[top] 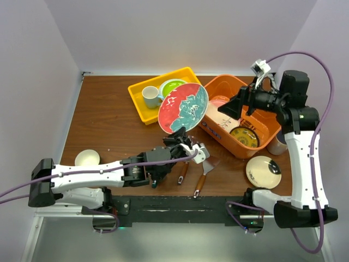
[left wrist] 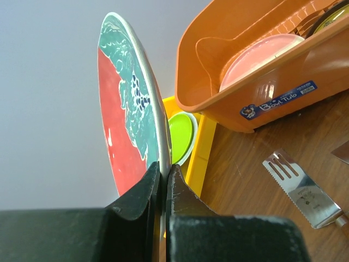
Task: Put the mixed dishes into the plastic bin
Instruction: Pick up the plate at the center of the board.
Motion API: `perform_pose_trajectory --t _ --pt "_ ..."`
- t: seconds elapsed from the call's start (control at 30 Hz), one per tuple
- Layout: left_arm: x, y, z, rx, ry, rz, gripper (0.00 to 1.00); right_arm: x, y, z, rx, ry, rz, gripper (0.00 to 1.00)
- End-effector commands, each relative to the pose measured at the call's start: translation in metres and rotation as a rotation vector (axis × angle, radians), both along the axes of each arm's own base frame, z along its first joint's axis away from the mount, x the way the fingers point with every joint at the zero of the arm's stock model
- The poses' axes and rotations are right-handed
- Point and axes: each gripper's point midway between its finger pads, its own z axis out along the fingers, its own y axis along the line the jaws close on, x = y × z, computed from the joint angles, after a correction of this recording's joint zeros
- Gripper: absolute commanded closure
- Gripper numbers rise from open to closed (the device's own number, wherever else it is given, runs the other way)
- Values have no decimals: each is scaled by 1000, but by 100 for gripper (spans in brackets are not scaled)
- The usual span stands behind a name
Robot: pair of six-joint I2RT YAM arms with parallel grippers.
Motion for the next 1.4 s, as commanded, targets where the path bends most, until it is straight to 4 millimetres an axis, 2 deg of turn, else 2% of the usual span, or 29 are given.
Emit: perform_pose_trajectory --t 0.0,0.13,0.17,0.27,0.33,0.37,0.5,0.53,0.57,0.63,0.67,0.7,0.73,0.83,0.87,0.9,0.93,0.97,1.0,1.03,1.1,1.13,1.17,1.2,1.23,1.27,1.33,1.37 --pt "0 -4 66 -205 -116 5 100 9 11 15 75 30 24 1" --pt "3 -15 69 -186 -144 10 100 24 22 7 101 114 21 1" --pt "4 -17 71 -183 -150 11 100 32 23 1 90 132 -5 1" --pt "7 -30 69 -152 -168 12 100 40 35 -13 56 166 -15 2" --pt "9 -34 74 -158 -176 19 100 45 37 -15 34 166 -36 3" --pt "10 -39 70 -133 -182 27 100 49 35 -20 8 171 -73 4" --pt "12 -42 75 -132 -207 52 100 61 31 -35 -53 188 -132 26" --pt "12 -44 75 -128 -210 54 100 63 30 -37 -61 191 -146 40" --pt "12 -44 75 -122 -214 58 100 64 30 -39 -71 193 -150 46" --pt "12 -46 75 -119 -219 59 100 67 28 -39 -83 187 -162 66" --pt "11 -48 76 -118 -222 55 100 66 28 -40 -85 190 -160 86" --pt "11 -48 76 -119 -223 54 100 65 28 -37 -83 183 -155 95" --pt "10 -49 76 -119 -222 51 100 65 28 -35 -82 174 -154 100" --pt "8 -49 77 -129 -191 45 100 61 27 -19 -65 119 -148 100" --pt "6 -51 74 -128 -144 26 95 59 27 -15 -63 103 -146 100" --pt "4 -51 72 -131 -115 8 76 57 27 -10 -53 85 -141 100" --pt "-1 -49 77 -184 -76 -25 66 57 24 -3 -42 59 -145 100" --pt "-5 -48 70 -162 -47 -51 56 56 22 -2 -36 49 -144 100" --pt "-9 -48 70 -172 -26 -84 39 56 19 -1 -26 43 -146 100" --pt "-16 -45 79 -221 4 -139 32 59 14 6 -3 18 -149 100" --pt "-22 -40 76 -218 41 -188 15 62 9 0 28 35 -151 100" --pt "-25 -34 83 -263 66 -212 12 66 1 4 48 15 -157 100" --pt "-27 -30 81 -256 87 -221 5 68 -3 -1 58 24 -165 100" --pt "-27 -27 81 -260 101 -230 3 70 -6 -2 66 23 -172 100" --pt "-26 -18 87 -293 118 -237 2 74 -14 0 73 5 -187 100" --pt "-26 -14 81 -280 136 -237 0 72 -12 -3 78 7 -175 100" --pt "-20 2 83 -316 156 -223 0 80 -36 -1 95 -11 -232 100" --pt "-16 7 74 -308 171 -212 0 79 -39 -2 108 -9 -230 100"
